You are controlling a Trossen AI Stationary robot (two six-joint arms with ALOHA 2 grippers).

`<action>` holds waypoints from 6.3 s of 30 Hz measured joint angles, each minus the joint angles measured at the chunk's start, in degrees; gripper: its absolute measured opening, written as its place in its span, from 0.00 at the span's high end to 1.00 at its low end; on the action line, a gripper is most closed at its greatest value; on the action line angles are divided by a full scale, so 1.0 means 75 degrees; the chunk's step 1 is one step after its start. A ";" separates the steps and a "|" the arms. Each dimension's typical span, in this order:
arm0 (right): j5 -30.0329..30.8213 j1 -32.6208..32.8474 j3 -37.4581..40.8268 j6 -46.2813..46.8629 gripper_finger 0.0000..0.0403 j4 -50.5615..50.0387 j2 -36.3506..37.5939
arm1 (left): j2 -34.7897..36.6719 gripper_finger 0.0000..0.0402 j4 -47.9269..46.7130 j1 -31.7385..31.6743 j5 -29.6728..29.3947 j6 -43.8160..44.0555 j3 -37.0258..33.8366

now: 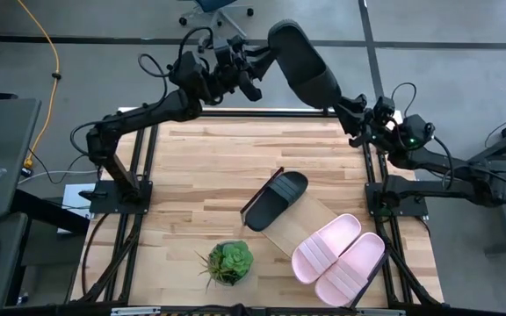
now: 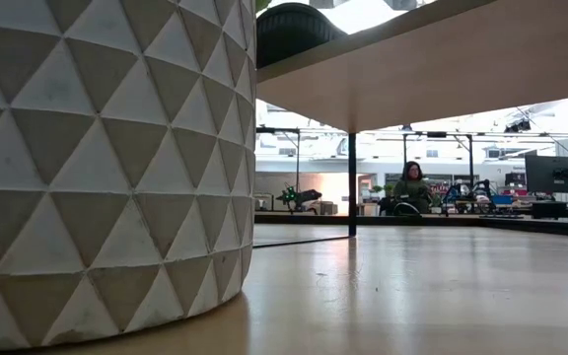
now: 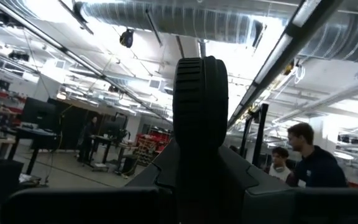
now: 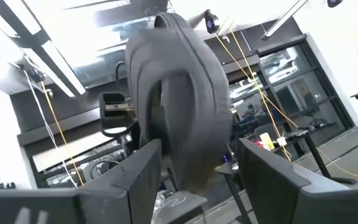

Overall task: Pick and place slides into the shelf
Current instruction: Put the black slides on the shelf

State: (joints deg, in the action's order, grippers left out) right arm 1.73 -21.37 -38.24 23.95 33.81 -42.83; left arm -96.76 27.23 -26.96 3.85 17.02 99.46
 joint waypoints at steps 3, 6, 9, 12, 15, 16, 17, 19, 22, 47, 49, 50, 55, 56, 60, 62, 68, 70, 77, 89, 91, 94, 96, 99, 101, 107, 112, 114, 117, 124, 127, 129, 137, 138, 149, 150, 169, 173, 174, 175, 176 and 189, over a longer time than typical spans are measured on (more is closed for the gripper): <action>-0.0012 0.0000 0.0000 0.0000 0.51 0.0061 -0.0060 | -0.0004 0.89 0.0010 0.0015 -0.0005 0.0000 -0.0003; -0.0020 0.0000 0.0000 0.0002 0.52 0.0043 -0.0115 | -0.0035 0.89 0.0026 0.0111 -0.0063 -0.0006 -0.0003; -0.0020 0.0000 0.0000 0.0000 0.53 0.0063 -0.0158 | -0.0110 0.89 0.0205 0.0111 -0.0017 0.0106 -0.0006; -0.0066 0.0000 0.0000 -0.0002 0.56 0.0200 -0.0193 | -0.0181 0.89 0.0383 0.0147 -0.0011 0.0202 0.0003; -0.0118 0.0000 0.0000 -0.0062 0.60 0.0288 -0.0195 | -0.0240 0.89 0.0341 0.0151 0.0018 0.0312 0.0000; -0.0128 0.0000 0.0000 -0.0062 0.61 0.0288 -0.0195 | -0.0273 0.89 0.0406 0.0151 -0.0007 0.0317 0.0000; -0.0137 0.0000 0.0000 -0.0062 0.63 0.0293 -0.0195 | -0.0285 0.89 0.0441 0.0150 -0.0005 0.0350 0.0000; -0.0174 0.0000 0.0000 -0.0092 0.67 0.0305 -0.0195 | -0.0289 0.89 0.0427 0.0149 0.0002 0.0396 0.0000; -0.0195 0.0000 0.0000 -0.0120 0.73 0.0299 -0.0195 | -0.0289 0.88 0.0425 0.0146 0.0004 0.0393 0.0000; 0.0593 0.0003 -0.0003 -0.0863 0.96 0.0776 0.0610 | -0.0257 0.54 -0.0840 -0.0728 0.2087 -0.0029 0.0000; 0.0813 0.0000 -0.0002 -0.0864 0.96 0.0040 0.0973 | -0.0242 0.52 -0.1016 -0.0915 0.2621 -0.0007 0.0000; 0.0945 0.0000 0.0000 -0.0852 0.96 -0.0404 0.1194 | -0.0240 0.52 -0.1073 -0.1011 0.2912 0.0003 0.0000; 0.1322 -0.0003 -0.0023 -0.0437 0.96 -0.2479 0.2283 | -0.0240 0.51 -0.1025 -0.1380 0.4107 0.0364 0.0000; 0.1364 -0.0003 -0.0119 -0.0322 0.96 -0.3019 0.2463 | -0.0240 0.51 -0.1027 -0.1429 0.4312 0.0393 0.0000; 0.1371 -0.0003 -0.1048 0.0289 0.97 -0.5728 0.2738 | -0.0215 0.51 -0.1034 -0.1573 0.5083 0.0514 0.0000; 0.1299 -0.0003 -0.1709 0.0467 0.97 -0.7169 0.2626 | -0.0181 0.51 -0.1026 -0.1617 0.5357 0.0586 0.0000; 0.0886 -0.0003 -0.3312 0.0948 0.97 -0.9900 0.2022 | -0.0097 0.51 -0.0993 -0.1603 0.5784 0.0648 -0.0003; 0.0465 -0.0006 -0.3626 0.1178 0.97 -1.0583 0.1793 | -0.0025 0.51 -0.1005 -0.1606 0.6034 0.0757 -0.0003; -0.0843 -0.0003 -0.3882 0.1617 0.97 -1.2000 0.1109 | 0.0162 0.51 -0.1034 -0.1545 0.6590 0.0807 -0.0003; -0.3120 -0.0907 -0.3882 0.1164 0.97 -1.2509 0.0332 | 0.0378 0.51 -0.1012 -0.1317 0.7109 0.1003 -0.0003; -0.3694 -0.1194 -0.3882 0.1063 0.97 -1.2606 0.0232 | 0.0390 0.51 -0.1002 -0.1230 0.7172 0.1010 -0.0003; -0.4695 -0.1597 -0.3882 0.0861 0.97 -1.2643 0.0106 | 0.0402 0.51 -0.1032 -0.1091 0.7271 0.1023 -0.0003; -0.5295 -0.1872 -0.3882 0.0701 0.97 -1.2818 0.0026 | 0.0420 0.51 -0.1027 -0.1018 0.7341 0.1058 -0.0003; -0.6122 -0.2287 -0.3882 0.0333 0.97 -1.3348 -0.0104 | 0.0459 0.51 -0.1025 -0.0935 0.7437 0.1164 -0.0003; -0.6556 -0.2502 -0.3882 -0.0003 0.97 -1.3883 -0.0204 | 0.0508 0.51 -0.1059 -0.0875 0.7482 0.1179 -0.0003; -0.6852 -0.2921 -0.3882 -0.1410 0.97 -1.5484 -0.0613 | 0.0633 0.51 -0.1034 -0.0833 0.7601 0.1224 -0.0003; -0.6937 -0.3060 -0.3882 -0.2139 0.97 -1.5891 -0.1018 | 0.0687 0.51 -0.1027 -0.0833 0.7571 0.1256 -0.0003; -0.7057 -0.3057 -0.3882 -0.2354 0.97 -1.5986 -0.1199 | 0.0687 0.51 -0.1031 -0.0833 0.7572 0.1259 -0.0003; -0.7302 -0.3054 -0.3882 -0.2795 0.97 -1.6358 -0.1438 | 0.0687 0.51 -0.1032 -0.0833 0.7572 0.1265 -0.0003; -0.7393 -0.3051 -0.3882 -0.3332 0.97 -1.6501 -0.1845 | 0.0687 0.51 -0.1034 -0.0833 0.7572 0.1275 -0.0003; -0.7365 -0.3048 -0.3882 -0.3443 0.97 -1.6504 -0.2005 | 0.0687 0.51 -0.1033 -0.0835 0.7572 0.1276 -0.0003; -0.7367 -0.2986 -0.3882 -0.3520 0.97 -1.6501 -0.2116 | 0.0687 0.51 -0.1036 -0.0839 0.7572 0.1274 -0.0003; -0.7357 -0.2179 -0.3882 -0.3600 0.97 -1.6507 -0.2497 | 0.0687 0.51 -0.1036 -0.0854 0.7615 0.1269 -0.0003; -0.7306 -0.2101 -0.3882 -0.3591 0.97 -1.6510 -0.2548 | 0.0687 0.51 -0.1036 -0.0854 0.7622 0.1263 -0.0003; -0.6889 -0.1535 -0.3879 -0.3195 0.97 -1.5965 -0.3157 | 0.0687 0.51 -0.1034 -0.0854 0.7713 0.1180 -0.0003; -0.6897 -0.1480 -0.3879 -0.3195 0.97 -1.5963 -0.3235 | 0.0687 0.51 -0.1036 -0.0854 0.7743 0.1179 -0.0003; -0.7208 -0.0216 -0.3879 -0.2327 0.97 -1.4511 -0.4059 | 0.0681 0.51 -0.1033 -0.0854 0.7773 0.1169 -0.0003; -0.7148 0.0030 -0.3879 -0.2108 0.97 -1.4314 -0.4187 | 0.0681 0.51 -0.1033 -0.0854 0.7790 0.1169 -0.0003; -0.7145 0.0088 -0.3879 -0.2046 0.97 -1.4219 -0.4211 | 0.0681 0.51 -0.1033 -0.0854 0.7827 0.1169 -0.0003; -0.7151 0.0134 -0.3879 -0.1974 0.97 -1.4132 -0.4243 | 0.0681 0.51 -0.1033 -0.0854 0.7857 0.1169 -0.0003; -0.7143 0.0185 -0.3879 -0.1945 0.97 -1.4041 -0.4262 | 0.0681 0.51 -0.1033 -0.0854 0.7896 0.1169 -0.0003; -0.6481 0.0259 -0.3879 -0.1444 0.97 -1.3836 -0.4254 | 0.0681 0.51 -0.1031 -0.0854 0.8022 0.1170 -0.0003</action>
State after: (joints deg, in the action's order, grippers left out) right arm -46.87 -19.42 -67.33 13.12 -69.96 -74.74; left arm -91.66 19.50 -33.36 64.02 25.79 99.44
